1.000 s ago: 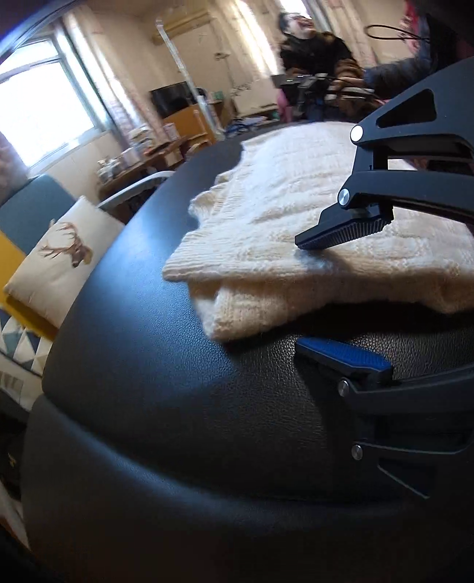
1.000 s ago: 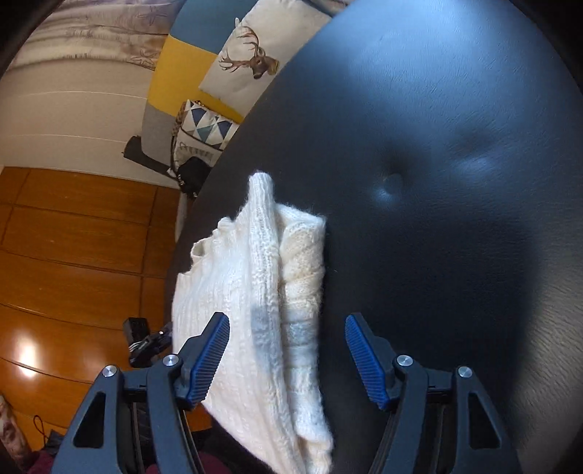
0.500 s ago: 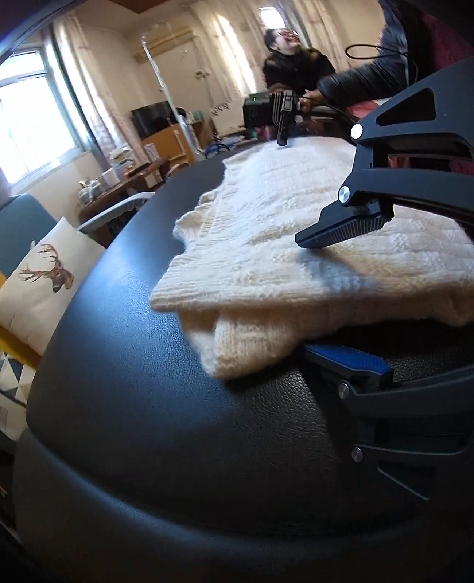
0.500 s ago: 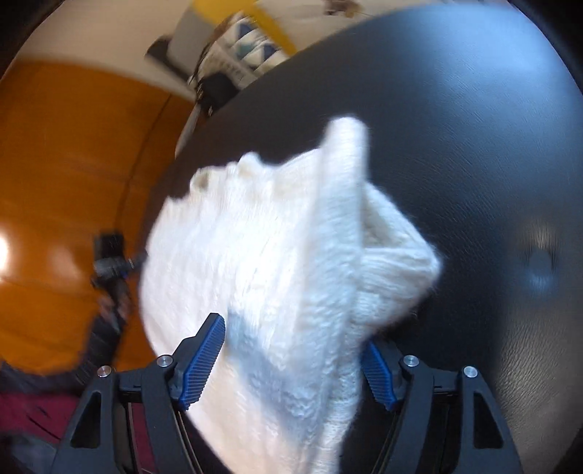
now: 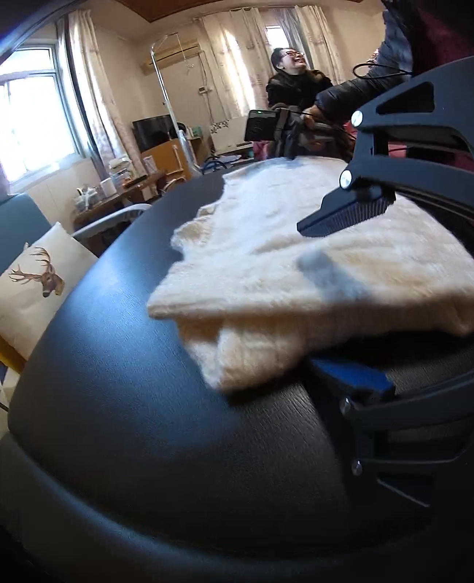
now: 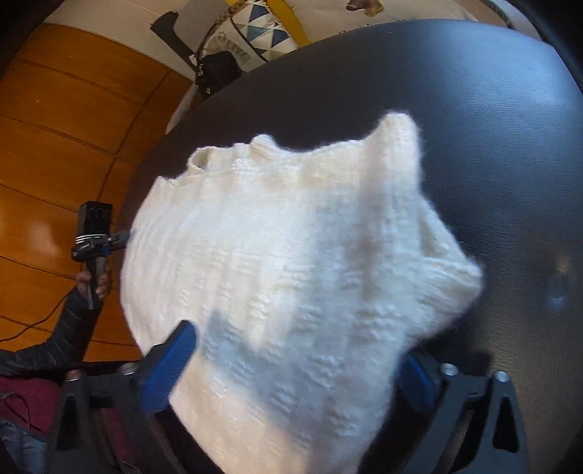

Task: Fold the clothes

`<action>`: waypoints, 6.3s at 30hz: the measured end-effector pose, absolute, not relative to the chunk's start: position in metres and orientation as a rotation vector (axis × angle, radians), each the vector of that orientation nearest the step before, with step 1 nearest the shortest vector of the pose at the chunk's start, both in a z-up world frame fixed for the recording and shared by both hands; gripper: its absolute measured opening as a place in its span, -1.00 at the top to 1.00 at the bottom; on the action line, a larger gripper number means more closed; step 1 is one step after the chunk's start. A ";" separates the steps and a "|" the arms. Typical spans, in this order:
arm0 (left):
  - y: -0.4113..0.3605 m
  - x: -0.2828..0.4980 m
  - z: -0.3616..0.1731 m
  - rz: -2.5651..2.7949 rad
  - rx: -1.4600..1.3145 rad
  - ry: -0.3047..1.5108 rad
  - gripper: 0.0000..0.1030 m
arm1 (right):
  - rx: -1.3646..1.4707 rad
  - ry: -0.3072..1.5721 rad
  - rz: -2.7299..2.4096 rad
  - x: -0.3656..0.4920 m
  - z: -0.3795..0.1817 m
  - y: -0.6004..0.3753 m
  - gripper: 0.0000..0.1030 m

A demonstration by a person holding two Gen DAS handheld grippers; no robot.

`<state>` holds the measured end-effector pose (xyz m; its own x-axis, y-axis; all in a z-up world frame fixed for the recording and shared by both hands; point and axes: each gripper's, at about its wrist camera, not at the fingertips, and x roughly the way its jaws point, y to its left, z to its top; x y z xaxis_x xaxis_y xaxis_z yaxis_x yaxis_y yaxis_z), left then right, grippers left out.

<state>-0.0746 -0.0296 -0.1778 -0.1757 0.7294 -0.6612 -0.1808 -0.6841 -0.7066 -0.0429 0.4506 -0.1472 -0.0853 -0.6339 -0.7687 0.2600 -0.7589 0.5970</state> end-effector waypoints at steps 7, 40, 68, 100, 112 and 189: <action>-0.013 -0.055 -0.164 2.145 -1.440 -0.566 0.60 | 1.647 -0.111 -1.983 -0.039 -0.139 0.434 -0.15; -0.196 0.155 -0.138 2.936 -1.261 -1.161 0.50 | 1.333 0.746 -1.940 -0.259 -0.085 -0.026 0.09; -0.267 0.151 -0.153 2.850 -1.254 -1.425 0.43 | 1.401 0.115 -1.488 0.088 -0.150 0.019 0.08; -0.183 0.196 -0.190 2.323 -1.104 -1.589 0.38 | 1.435 -0.116 -1.589 0.045 -0.182 -0.022 0.51; -0.163 0.198 -0.161 2.350 -1.022 -1.467 0.90 | 1.330 -0.003 -1.759 0.062 -0.154 0.022 0.49; -0.179 0.006 -0.110 2.749 -1.294 -0.858 0.47 | 1.342 0.079 -1.616 -0.277 -0.117 0.156 0.29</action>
